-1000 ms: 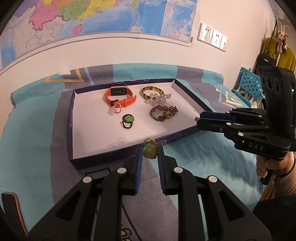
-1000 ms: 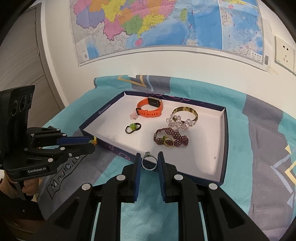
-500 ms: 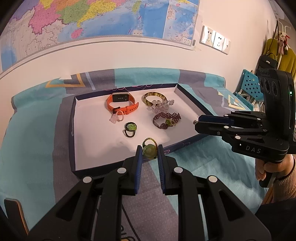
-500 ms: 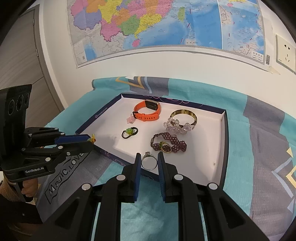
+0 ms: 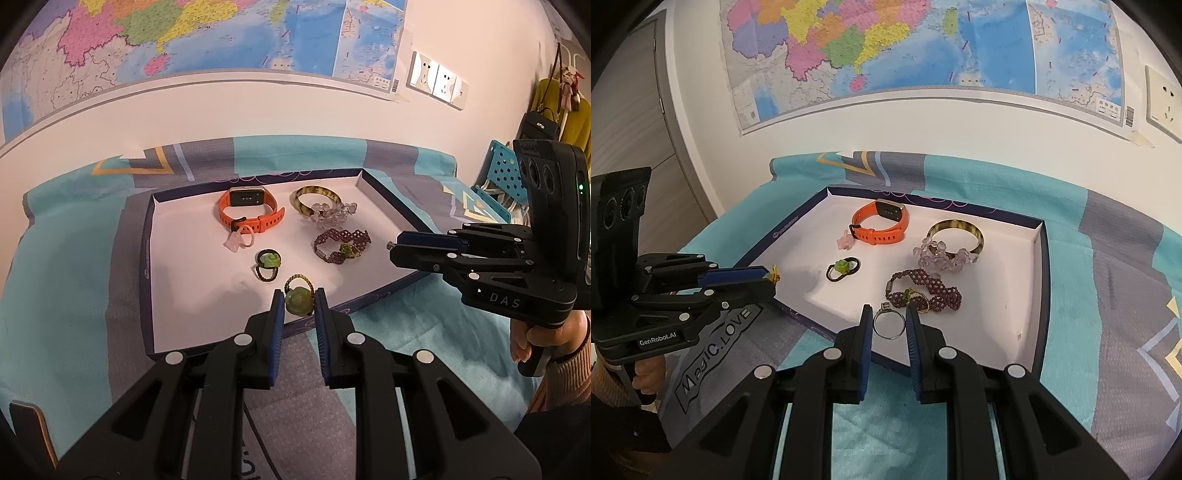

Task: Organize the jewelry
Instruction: 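Carry the green-stone ring and silver ring over the box and lower them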

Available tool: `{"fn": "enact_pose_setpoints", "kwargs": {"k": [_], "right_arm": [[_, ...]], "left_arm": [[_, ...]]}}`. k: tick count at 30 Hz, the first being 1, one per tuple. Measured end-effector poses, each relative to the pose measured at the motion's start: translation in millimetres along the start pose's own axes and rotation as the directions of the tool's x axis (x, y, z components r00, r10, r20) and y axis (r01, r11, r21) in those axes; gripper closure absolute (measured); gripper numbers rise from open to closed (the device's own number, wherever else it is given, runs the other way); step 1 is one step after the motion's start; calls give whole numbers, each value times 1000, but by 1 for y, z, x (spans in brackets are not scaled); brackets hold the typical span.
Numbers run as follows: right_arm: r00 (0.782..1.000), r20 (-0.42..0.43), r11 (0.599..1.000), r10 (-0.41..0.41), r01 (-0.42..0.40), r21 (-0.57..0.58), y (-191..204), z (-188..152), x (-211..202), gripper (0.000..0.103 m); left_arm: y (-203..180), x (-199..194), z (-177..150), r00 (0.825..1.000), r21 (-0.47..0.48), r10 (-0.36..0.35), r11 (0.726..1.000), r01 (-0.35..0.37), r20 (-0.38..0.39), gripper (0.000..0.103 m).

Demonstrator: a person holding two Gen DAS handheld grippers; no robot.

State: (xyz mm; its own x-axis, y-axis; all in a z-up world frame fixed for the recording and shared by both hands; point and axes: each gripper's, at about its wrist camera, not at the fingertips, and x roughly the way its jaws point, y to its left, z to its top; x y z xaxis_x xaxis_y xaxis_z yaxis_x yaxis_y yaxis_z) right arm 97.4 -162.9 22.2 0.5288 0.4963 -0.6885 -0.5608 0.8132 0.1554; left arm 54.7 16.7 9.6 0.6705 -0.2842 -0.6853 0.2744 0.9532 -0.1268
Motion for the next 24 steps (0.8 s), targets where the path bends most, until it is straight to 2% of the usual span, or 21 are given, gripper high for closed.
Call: {"fn": "enact_pose_setpoints", "kwargs": {"k": [24], "right_arm": [[1000, -27, 1000, 1, -1, 13, -5, 6, 18, 87]], "left_arm": [[7, 14, 7, 1000, -27, 2, 1000, -2, -17, 86]]}}
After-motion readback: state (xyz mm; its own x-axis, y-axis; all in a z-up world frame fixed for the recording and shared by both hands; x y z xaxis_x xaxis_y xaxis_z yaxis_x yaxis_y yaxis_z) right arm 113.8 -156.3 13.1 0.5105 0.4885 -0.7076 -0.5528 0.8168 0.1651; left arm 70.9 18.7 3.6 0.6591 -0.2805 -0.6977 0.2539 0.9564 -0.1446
